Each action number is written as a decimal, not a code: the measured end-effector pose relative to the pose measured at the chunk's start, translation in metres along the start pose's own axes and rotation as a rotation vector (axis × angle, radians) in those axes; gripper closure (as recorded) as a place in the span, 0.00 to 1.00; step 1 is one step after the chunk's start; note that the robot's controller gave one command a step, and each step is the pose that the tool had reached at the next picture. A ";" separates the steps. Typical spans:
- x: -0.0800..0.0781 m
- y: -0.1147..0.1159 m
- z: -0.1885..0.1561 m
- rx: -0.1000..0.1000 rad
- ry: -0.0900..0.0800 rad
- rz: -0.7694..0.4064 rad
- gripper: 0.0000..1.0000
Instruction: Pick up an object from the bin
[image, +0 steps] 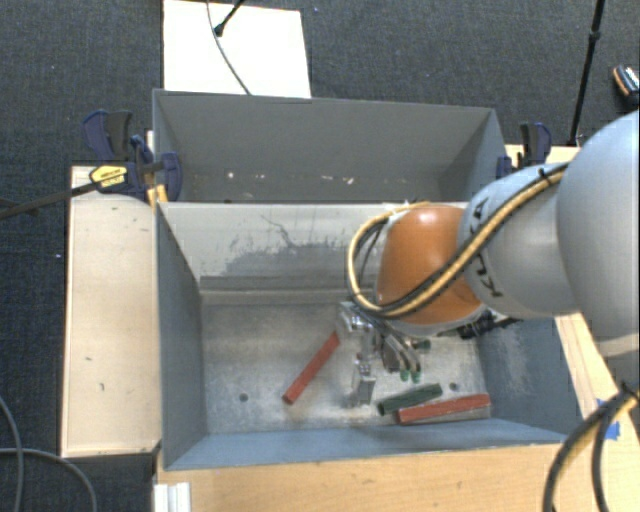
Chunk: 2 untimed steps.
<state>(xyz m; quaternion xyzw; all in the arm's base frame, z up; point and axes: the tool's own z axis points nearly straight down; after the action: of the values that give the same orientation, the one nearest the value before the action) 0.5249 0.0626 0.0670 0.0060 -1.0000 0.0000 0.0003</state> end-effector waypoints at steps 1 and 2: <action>-0.024 0.076 -0.004 -0.004 -0.007 -0.188 0.00; -0.024 0.074 -0.004 -0.002 -0.005 -0.179 1.00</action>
Offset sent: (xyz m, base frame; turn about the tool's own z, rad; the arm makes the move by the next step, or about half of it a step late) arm 0.0219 0.0736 0.0030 -0.1861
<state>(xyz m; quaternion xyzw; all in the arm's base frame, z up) 0.5476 0.1366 0.0705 0.0952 -0.9955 -0.0010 -0.0021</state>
